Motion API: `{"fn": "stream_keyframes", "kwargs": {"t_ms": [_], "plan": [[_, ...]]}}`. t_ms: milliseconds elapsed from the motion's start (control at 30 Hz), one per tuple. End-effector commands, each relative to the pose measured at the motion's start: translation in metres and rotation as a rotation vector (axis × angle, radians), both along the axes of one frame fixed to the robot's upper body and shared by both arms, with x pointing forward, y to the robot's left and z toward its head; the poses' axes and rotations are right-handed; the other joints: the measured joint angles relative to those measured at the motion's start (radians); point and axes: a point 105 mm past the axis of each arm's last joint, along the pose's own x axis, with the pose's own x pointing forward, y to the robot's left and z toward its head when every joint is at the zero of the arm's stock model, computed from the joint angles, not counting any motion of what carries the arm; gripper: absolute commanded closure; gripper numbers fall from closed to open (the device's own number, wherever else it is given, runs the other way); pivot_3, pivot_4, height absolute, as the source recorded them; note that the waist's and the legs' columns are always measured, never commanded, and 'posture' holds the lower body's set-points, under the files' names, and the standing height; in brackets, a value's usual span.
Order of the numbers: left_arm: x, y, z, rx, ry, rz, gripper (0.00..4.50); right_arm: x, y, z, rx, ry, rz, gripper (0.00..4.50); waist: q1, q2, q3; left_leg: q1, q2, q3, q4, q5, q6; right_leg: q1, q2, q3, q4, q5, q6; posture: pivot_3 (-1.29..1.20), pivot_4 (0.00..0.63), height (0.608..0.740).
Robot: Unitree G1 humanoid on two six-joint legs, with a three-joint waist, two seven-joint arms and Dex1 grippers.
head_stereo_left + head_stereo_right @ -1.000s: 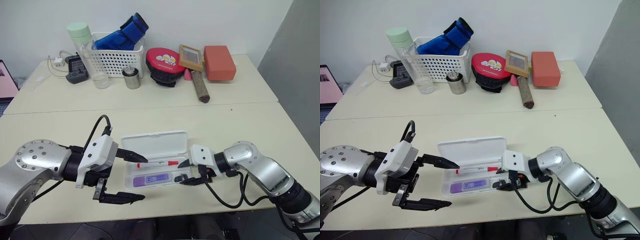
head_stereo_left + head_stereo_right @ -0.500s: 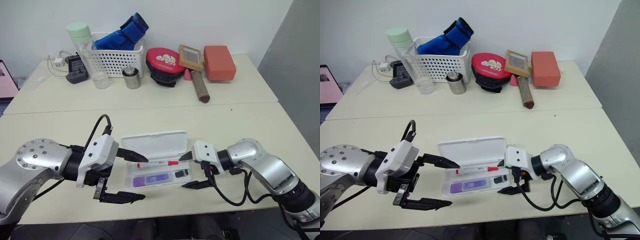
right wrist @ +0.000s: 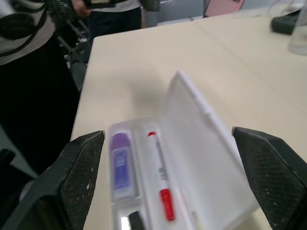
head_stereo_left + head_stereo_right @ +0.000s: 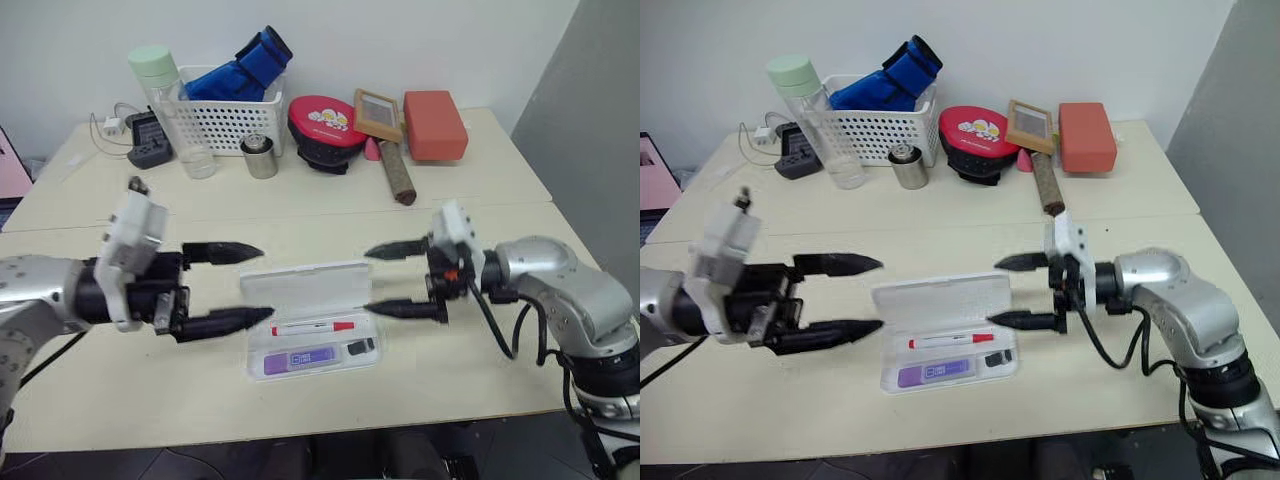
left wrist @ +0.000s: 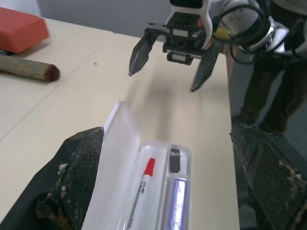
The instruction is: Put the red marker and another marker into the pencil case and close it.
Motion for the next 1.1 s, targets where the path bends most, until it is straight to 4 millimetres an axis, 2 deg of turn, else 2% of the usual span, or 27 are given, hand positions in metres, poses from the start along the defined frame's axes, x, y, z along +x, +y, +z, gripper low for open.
{"fn": "stream_keyframes", "kwargs": {"t_ms": [33,100,233,367,633,667,767,933,1100], "plan": [[-0.002,0.01,0.005,-0.01,-0.023,0.052,0.0,0.032,-0.005,0.0,-0.012,-0.029,-0.103,0.21,0.0,0.0,0.0,0.0,-0.001,0.001,0.0,0.0,0.0,0.0,0.0,0.001,0.0,0.0,0.0,0.0,0.15,0.74],[-0.004,0.012,0.003,-0.014,-0.015,0.06,0.0,0.045,-0.005,0.001,0.001,-0.014,-0.133,0.53,0.001,0.0,0.0,-0.001,-0.001,0.0,0.0,0.0,0.0,0.0,-0.001,0.0,0.0,0.0,0.0,0.0,0.15,0.74],[-0.008,0.016,-0.005,-0.008,-0.006,0.094,0.0,0.064,-0.004,-0.001,-0.001,-0.007,-0.166,1.55,-0.001,0.001,0.001,-0.001,-0.001,0.001,0.0,0.0,0.0,-0.001,-0.001,0.001,0.0,0.0,0.0,0.0,0.15,0.74],[-0.011,0.017,-0.007,-0.007,-0.002,0.107,0.0,0.068,-0.003,0.0,0.002,-0.002,-0.162,2.45,0.0,0.001,0.001,-0.001,0.0,0.001,-0.001,0.0,0.0,-0.002,-0.001,0.001,0.0,0.0,-0.001,0.0,0.15,0.74],[-0.016,0.02,-0.008,-0.007,0.0,0.138,0.0,0.075,0.009,-0.009,-0.024,0.019,-0.139,4.05,-0.001,0.001,0.001,-0.001,0.0,0.001,0.0,0.0,0.0,-0.002,0.0,0.001,0.0,0.0,-0.001,0.0,0.15,0.74],[-0.016,0.02,-0.008,-0.008,0.001,0.14,0.0,0.077,0.011,-0.012,-0.033,0.021,-0.144,4.35,0.0,0.001,0.001,-0.001,0.0,0.001,0.0,0.0,0.0,-0.002,0.0,0.001,0.0,0.001,-0.001,0.0,0.15,0.74],[-0.017,0.019,-0.01,-0.002,0.005,0.139,0.0,0.08,0.012,-0.018,-0.048,0.022,-0.145,4.47,0.0,0.001,0.001,-0.001,0.0,0.001,0.0,0.0,0.0,-0.001,0.0,0.001,0.0,0.001,-0.001,0.0,0.15,0.74],[-0.016,0.018,-0.01,-0.001,0.005,0.134,0.0,0.077,0.009,-0.011,-0.04,0.007,-0.135,4.47,0.0,0.002,0.001,-0.001,0.0,0.001,0.0,0.0,-0.001,-0.002,0.0,0.001,0.0,0.001,-0.001,0.0,0.15,0.74],[-0.014,0.018,-0.01,-0.002,0.008,0.129,0.0,0.074,0.007,-0.012,-0.049,0.002,-0.134,4.47,0.0,0.002,0.001,-0.001,0.0,0.001,-0.001,0.0,-0.001,-0.002,0.0,0.001,0.0,0.001,-0.001,0.0,0.15,0.74]]}}
